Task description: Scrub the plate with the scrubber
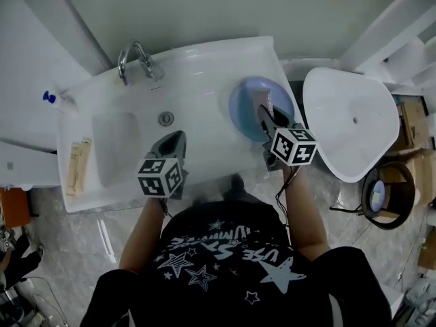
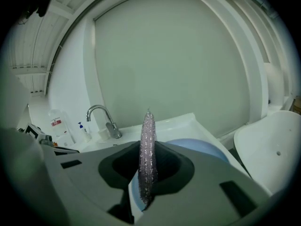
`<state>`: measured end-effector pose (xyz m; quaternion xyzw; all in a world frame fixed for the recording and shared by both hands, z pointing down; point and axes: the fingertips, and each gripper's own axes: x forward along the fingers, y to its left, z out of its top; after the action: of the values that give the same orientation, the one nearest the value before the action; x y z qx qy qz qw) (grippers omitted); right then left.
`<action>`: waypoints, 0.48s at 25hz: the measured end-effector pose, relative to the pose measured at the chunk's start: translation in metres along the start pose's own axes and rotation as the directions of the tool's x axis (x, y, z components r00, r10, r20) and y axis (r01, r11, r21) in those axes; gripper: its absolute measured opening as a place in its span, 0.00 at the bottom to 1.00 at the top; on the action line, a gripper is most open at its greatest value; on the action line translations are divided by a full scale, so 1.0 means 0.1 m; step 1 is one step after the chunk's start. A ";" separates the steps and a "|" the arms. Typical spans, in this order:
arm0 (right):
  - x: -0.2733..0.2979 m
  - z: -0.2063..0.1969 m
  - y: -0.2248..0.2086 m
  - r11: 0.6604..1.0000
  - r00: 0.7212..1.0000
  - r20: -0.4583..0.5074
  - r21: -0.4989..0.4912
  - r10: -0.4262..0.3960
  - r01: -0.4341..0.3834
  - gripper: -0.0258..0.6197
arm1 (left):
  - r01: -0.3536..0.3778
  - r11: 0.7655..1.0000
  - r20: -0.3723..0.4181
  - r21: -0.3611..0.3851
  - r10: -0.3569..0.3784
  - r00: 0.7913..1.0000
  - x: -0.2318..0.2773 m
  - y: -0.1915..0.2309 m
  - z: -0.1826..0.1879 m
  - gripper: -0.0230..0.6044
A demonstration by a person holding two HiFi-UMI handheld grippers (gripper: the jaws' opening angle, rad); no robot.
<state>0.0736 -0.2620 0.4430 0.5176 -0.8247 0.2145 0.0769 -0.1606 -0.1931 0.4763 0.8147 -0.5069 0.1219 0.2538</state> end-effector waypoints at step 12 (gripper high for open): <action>0.18 0.18 -0.78 0.998 0.998 -0.034 0.017 0.055 -0.054 0.16 | 0.094 0.992 -0.130 -0.086 -0.105 0.986 0.88 -0.73 0.00 0.07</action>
<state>0.1363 -0.3135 0.4549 0.4918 -0.8353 0.2319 0.0811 -0.0554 -0.2346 0.4953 0.8182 -0.4518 0.1432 0.3255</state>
